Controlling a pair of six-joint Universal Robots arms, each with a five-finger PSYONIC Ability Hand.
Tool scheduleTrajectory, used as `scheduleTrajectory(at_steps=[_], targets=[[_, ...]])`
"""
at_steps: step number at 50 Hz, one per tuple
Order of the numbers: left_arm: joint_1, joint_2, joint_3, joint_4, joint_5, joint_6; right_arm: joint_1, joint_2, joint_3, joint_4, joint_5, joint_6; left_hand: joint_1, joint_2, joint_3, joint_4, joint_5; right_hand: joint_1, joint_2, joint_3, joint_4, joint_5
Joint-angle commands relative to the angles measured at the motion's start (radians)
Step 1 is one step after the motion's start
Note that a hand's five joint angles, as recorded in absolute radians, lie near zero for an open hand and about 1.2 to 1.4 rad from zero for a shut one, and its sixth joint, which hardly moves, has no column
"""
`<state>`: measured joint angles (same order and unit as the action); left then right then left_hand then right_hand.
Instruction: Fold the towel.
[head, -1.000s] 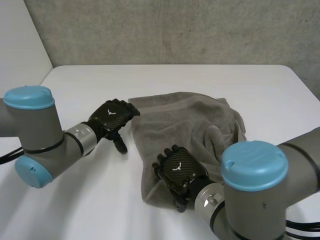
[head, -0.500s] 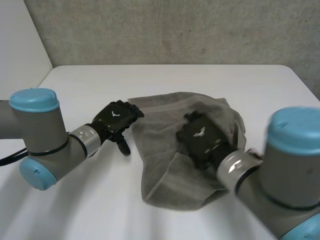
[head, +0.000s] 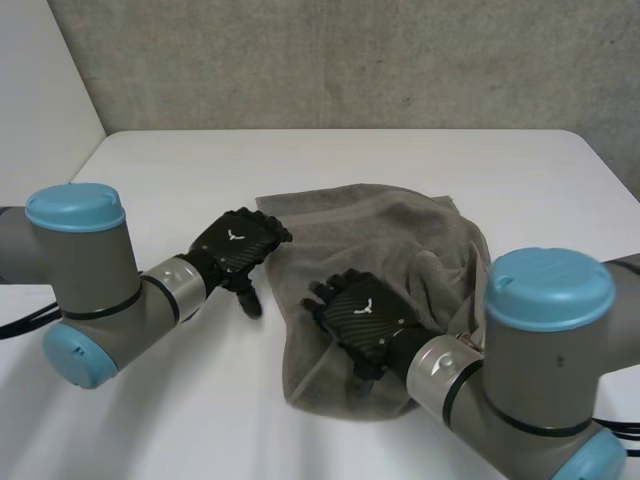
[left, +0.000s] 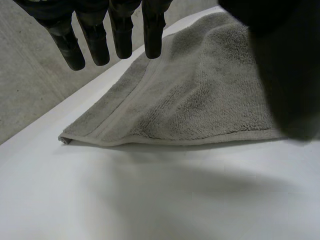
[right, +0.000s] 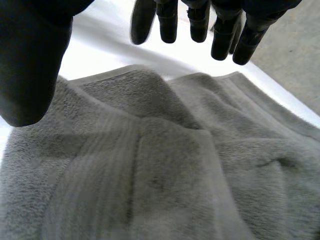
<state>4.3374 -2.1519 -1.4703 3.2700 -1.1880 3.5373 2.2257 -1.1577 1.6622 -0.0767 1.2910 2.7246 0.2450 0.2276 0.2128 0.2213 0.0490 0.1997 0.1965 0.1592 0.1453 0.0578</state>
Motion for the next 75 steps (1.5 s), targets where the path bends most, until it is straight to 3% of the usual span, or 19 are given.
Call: scheduleTrajectory(at_steps=[1,4,6,10,12,16,32,33,34,35,59,64,72,75], targets=[[0.001,-0.002,-0.001,0.005,-0.001,0.000,0.032,0.070,-0.027,0.017,0.037,-0.006,-0.061,-0.043,-0.038,-0.047,-0.039,0.058,0.062,0.015,0.029,0.026],[-0.002,-0.003,-0.001,0.005,0.001,0.000,0.034,0.102,-0.036,0.026,0.060,-0.009,-0.061,-0.043,-0.038,-0.047,-0.039,0.182,0.185,0.015,0.029,0.149],[-0.008,-0.003,-0.001,0.005,0.001,0.000,0.034,0.113,-0.039,0.031,0.076,-0.013,-0.061,-0.043,-0.038,-0.047,-0.039,0.418,0.421,0.015,0.029,0.386],[-0.008,-0.003,-0.001,0.005,0.001,0.000,0.034,0.115,-0.041,0.031,0.074,-0.013,-0.064,-0.046,-0.038,-0.047,-0.042,0.649,0.652,0.015,0.029,0.616],[-0.010,-0.002,-0.001,0.005,0.001,-0.001,0.034,0.110,-0.047,0.031,0.073,-0.013,-0.064,-0.046,-0.038,-0.047,-0.042,0.941,0.944,0.015,0.029,0.908],[-0.010,-0.002,-0.001,0.007,0.001,-0.001,0.032,0.101,-0.053,0.029,0.068,-0.011,-0.067,-0.049,-0.038,-0.047,-0.045,1.195,1.198,0.015,0.029,1.163],[-0.018,-0.009,0.013,0.008,0.001,-0.001,-0.017,-0.099,-0.033,0.034,0.048,-0.013,-0.076,-0.058,-0.038,-0.047,-0.049,1.197,1.200,0.015,0.029,1.164],[-0.018,-0.009,0.013,0.008,0.001,-0.001,-0.015,-0.097,-0.025,0.040,0.045,-0.013,-0.076,-0.058,-0.038,-0.047,-0.049,0.578,0.582,0.015,0.029,0.546],[-0.018,-0.009,0.013,0.008,0.001,-0.001,-0.015,-0.097,-0.025,0.040,0.045,-0.013,-0.076,-0.058,-0.038,-0.047,-0.049,0.572,0.575,0.015,0.029,0.540],[-0.018,-0.009,0.013,0.008,0.001,-0.001,-0.012,-0.090,-0.018,0.047,0.044,-0.014,-0.076,-0.058,-0.038,-0.047,-0.049,0.049,0.052,0.015,0.029,0.016],[-0.028,0.000,-0.002,0.010,0.001,-0.001,-0.008,0.148,-0.105,0.034,0.053,-0.032,-0.076,-0.058,-0.038,-0.047,-0.049,0.308,0.311,0.015,0.029,0.275],[-0.028,0.000,-0.002,0.011,0.001,-0.001,-0.009,0.150,-0.110,0.034,0.053,-0.045,-0.076,-0.058,-0.038,-0.047,-0.049,0.531,0.534,0.015,0.029,0.498],[-0.028,0.000,-0.001,0.011,0.001,-0.001,-0.021,0.138,-0.142,0.049,0.044,-0.043,-0.076,-0.058,-0.038,-0.047,-0.049,1.196,1.199,0.015,0.029,1.163],[-0.028,0.000,-0.001,0.011,-0.001,-0.001,-0.026,0.113,-0.154,0.058,0.042,-0.042,-0.076,-0.058,-0.038,-0.047,-0.049,1.197,1.200,0.015,0.029,1.164]])
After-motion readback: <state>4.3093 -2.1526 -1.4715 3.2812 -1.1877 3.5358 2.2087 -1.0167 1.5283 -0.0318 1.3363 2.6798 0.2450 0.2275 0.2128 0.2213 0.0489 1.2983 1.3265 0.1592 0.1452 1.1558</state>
